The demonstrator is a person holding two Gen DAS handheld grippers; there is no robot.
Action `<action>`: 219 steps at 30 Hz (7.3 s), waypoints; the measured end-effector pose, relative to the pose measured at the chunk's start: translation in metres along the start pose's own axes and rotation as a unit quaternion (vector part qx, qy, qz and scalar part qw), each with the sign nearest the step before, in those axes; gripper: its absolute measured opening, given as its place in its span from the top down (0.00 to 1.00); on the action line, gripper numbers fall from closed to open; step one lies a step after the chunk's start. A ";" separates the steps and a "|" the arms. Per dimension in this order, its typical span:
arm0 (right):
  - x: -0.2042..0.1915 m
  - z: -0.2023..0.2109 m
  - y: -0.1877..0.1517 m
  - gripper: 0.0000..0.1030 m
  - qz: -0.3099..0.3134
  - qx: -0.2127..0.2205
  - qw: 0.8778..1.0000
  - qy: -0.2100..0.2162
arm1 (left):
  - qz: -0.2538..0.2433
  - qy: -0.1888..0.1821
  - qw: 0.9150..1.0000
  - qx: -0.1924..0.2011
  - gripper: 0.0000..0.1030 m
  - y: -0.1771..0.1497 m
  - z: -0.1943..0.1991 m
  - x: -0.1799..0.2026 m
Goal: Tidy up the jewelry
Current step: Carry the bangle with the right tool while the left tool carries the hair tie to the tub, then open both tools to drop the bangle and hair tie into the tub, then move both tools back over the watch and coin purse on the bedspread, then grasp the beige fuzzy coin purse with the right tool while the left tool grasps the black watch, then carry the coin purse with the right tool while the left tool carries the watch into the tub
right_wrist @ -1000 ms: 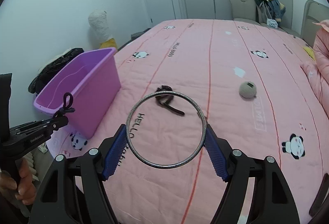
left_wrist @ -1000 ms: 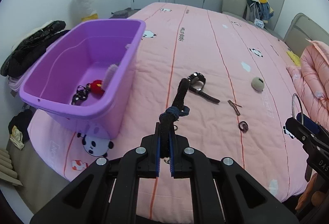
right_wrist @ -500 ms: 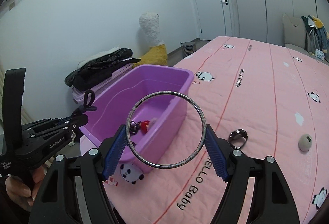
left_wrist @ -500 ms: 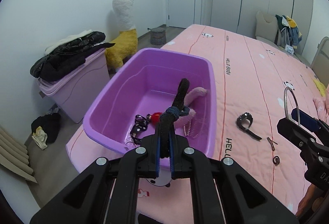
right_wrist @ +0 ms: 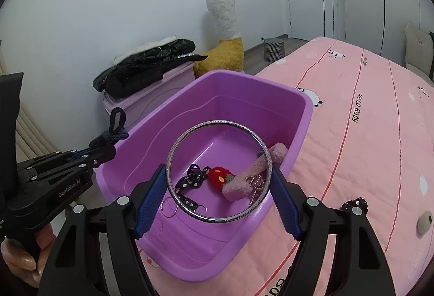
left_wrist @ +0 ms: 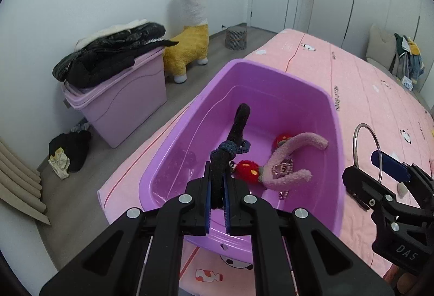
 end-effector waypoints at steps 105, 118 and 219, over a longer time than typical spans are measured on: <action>0.373 0.145 -0.194 0.30 -0.263 0.018 0.945 -0.193 | -0.165 -0.137 0.976 -0.049 0.19 -0.070 -0.036 0.327; 0.480 0.112 -0.142 0.30 -0.287 0.041 0.929 -0.228 | -0.134 -0.118 0.980 -0.083 0.19 -0.037 -0.122 0.365; 0.148 0.128 -0.065 0.51 -0.090 0.074 0.989 -0.087 | -0.064 -0.058 0.996 0.010 0.41 -0.035 0.055 0.147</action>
Point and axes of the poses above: each gripper's, at about its wrist camera, not at the fingertips, and z roughly against the way its jaws point, x to its right, y to its top, the point moved 8 cm from there along -z, roughly the way its jaws point, and after that the axes turned 15 degrees about -z, right-handed, at the moved point
